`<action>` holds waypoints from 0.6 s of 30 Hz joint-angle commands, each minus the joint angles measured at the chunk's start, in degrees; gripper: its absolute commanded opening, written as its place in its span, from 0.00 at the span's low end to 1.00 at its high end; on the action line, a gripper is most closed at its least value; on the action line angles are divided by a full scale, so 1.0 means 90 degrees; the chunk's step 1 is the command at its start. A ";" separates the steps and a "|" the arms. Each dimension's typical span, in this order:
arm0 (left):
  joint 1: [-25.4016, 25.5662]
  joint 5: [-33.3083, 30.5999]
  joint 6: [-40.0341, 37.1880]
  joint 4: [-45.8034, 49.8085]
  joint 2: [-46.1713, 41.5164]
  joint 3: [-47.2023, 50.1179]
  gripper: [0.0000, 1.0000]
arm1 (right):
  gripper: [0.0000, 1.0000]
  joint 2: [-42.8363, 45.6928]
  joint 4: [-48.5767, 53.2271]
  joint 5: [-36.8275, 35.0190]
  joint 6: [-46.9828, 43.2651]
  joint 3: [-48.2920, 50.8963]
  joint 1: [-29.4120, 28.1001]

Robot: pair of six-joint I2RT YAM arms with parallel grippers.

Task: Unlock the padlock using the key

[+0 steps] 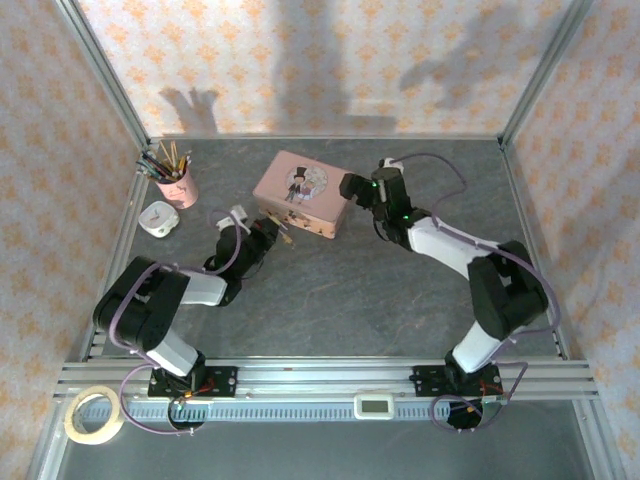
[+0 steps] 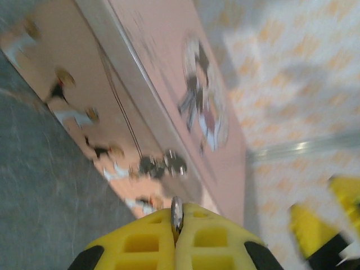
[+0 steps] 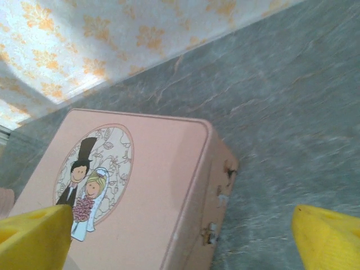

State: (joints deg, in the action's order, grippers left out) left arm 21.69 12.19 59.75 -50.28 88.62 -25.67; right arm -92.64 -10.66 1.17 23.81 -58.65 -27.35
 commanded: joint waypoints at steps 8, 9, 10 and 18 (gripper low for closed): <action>0.1569 0.0319 -0.2099 0.4228 -0.0588 -0.0992 0.00 | 1.00 0.1165 0.0481 -0.1364 -0.0792 0.1191 0.0297; 0.1739 0.0262 -0.2142 0.4395 -0.0518 -0.1083 0.00 | 1.00 0.1233 0.0471 -0.1393 -0.0783 0.1272 0.0323; 0.1863 0.0271 -0.2144 0.4457 -0.0438 -0.1127 0.00 | 1.00 0.1308 0.0448 -0.1421 -0.0777 0.1354 0.0341; 0.2344 0.0310 -0.2197 0.4712 0.0369 -0.1667 0.05 | 1.00 0.1568 0.0288 -0.1458 -0.0719 0.1807 0.0412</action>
State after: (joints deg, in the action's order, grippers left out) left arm 42.24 14.85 42.04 -11.49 90.28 -37.98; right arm -79.79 -7.31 -9.58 18.11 -43.33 -24.14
